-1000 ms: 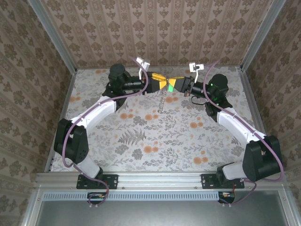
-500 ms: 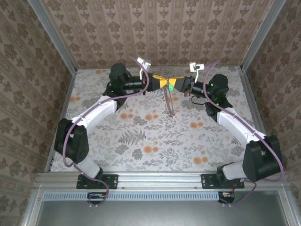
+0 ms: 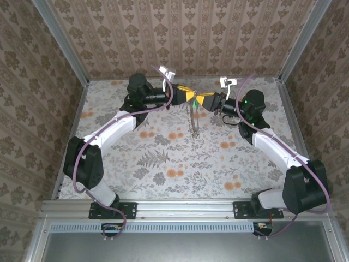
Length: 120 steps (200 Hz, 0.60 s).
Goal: Put the keys on the keyring
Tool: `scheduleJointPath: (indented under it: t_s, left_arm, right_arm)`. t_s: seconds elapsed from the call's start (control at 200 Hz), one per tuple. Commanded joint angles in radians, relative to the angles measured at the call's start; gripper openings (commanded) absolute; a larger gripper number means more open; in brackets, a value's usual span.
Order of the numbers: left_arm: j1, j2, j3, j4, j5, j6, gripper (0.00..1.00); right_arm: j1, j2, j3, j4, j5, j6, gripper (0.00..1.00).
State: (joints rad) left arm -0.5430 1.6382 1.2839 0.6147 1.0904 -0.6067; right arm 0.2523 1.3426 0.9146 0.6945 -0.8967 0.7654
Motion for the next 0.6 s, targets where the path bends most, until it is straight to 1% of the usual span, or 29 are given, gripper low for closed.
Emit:
scheduleJointPath:
  t_s: [0.0,0.045,0.155,0.255,0.36,0.595]
  left_arm:
    - [-0.003,-0.027,0.041,0.057,0.014,-0.007,0.00]
    - [-0.002,-0.030,0.042,0.058,0.014,-0.007,0.00]
    - [0.003,-0.045,0.037,0.056,0.003,-0.001,0.00]
    - [0.006,-0.059,0.025,0.076,-0.013,-0.002,0.00]
    - [0.003,-0.059,0.025,0.098,-0.018,-0.015,0.00]
    - [-0.007,-0.055,0.009,0.115,-0.037,-0.020,0.00]
  right_arm:
    - [-0.003,-0.033,-0.007,-0.019,-0.015,-0.027,0.07]
    - [-0.006,-0.036,-0.003,-0.033,-0.020,-0.036,0.00]
    - [-0.008,-0.044,0.000,-0.069,-0.026,-0.062,0.00]
    - [-0.005,-0.035,-0.003,-0.062,-0.028,-0.059,0.00]
    - [0.019,-0.003,0.004,-0.035,-0.051,-0.034,0.00]
    - [0.055,0.019,0.018,-0.049,-0.104,-0.050,0.00]
